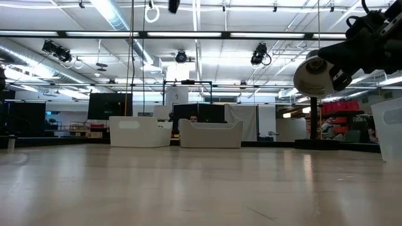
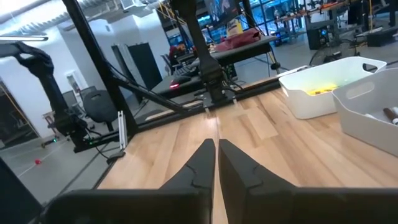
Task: Pick & Place Markers
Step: Return to Home Position
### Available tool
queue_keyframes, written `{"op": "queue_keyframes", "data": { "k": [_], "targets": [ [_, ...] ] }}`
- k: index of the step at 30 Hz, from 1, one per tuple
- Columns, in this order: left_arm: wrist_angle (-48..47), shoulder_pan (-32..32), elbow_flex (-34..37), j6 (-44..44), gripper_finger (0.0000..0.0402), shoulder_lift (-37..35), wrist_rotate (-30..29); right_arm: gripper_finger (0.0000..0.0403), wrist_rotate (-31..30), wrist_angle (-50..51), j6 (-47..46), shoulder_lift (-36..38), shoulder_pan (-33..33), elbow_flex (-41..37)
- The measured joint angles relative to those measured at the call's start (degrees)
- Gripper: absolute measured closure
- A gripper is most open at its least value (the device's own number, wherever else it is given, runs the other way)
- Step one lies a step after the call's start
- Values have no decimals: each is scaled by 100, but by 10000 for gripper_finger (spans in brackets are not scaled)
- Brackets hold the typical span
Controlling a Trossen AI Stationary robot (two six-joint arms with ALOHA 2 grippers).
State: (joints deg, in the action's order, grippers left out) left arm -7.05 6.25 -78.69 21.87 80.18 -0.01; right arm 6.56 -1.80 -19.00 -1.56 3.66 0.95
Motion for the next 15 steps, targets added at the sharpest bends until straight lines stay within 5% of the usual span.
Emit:
{"op": "queue_keyframes", "data": {
  "k": [7, 15],
  "targets": [
    [2440, 279, 2573, 185, 389, -1246, 402, 379, -6, 2, 2, -2, 0, 2],
    [2658, 456, 4203, 275, 392, -3317, 769, 378, -8, 4, 2, -2, -2, 2]
  ]
}}
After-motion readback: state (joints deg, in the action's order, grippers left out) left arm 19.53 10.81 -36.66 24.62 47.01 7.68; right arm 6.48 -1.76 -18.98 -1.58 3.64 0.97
